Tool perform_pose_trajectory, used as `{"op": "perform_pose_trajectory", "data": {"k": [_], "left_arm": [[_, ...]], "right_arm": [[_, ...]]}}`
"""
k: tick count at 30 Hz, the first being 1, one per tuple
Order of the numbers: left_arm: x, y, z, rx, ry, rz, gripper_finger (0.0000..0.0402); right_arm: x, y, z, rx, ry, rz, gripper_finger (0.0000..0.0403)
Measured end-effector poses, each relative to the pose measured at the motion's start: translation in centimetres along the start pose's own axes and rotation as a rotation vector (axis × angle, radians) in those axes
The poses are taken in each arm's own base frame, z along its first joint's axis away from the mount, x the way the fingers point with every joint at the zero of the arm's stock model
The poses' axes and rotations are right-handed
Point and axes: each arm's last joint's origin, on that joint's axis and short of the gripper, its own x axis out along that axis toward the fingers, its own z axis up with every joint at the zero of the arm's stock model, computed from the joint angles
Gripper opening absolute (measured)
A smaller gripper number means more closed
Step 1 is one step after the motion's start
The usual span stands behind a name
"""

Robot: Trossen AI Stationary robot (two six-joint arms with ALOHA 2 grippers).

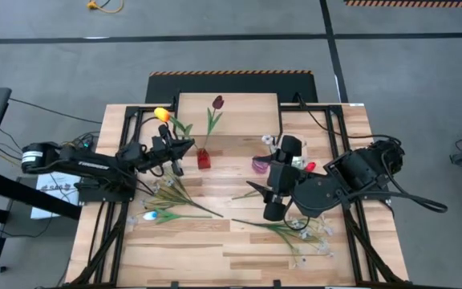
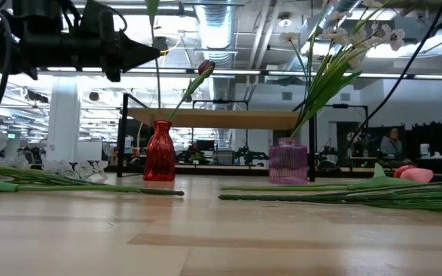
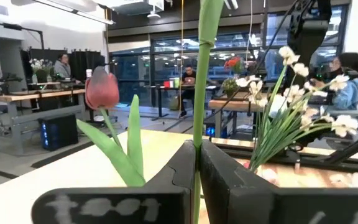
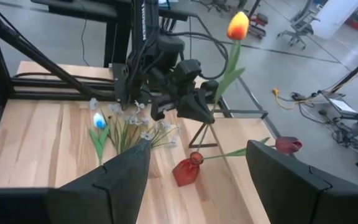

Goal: Pick and place flowers into a vace then onto a shelf
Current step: Put the yellow tulip into the red vase

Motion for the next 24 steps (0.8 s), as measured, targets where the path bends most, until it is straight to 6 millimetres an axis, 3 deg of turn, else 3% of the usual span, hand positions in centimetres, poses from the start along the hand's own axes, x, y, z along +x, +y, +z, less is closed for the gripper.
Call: {"op": "perform_pose_trajectory", "data": {"k": [10, 24], "left_arm": [[1.1, 0.5, -2.3, 0.009, 0.046, 0.036, 0.0000], [1.4, 0.2, -3.3, -0.055, 0.062, 0.053, 0.0000]], "right_arm": [[0.0, 0.0, 0.0, 0.007, 0.002, 0.006, 0.0260], [0.0, 0.0, 0.0, 0.006, 0.003, 0.008, 0.0260]]}}
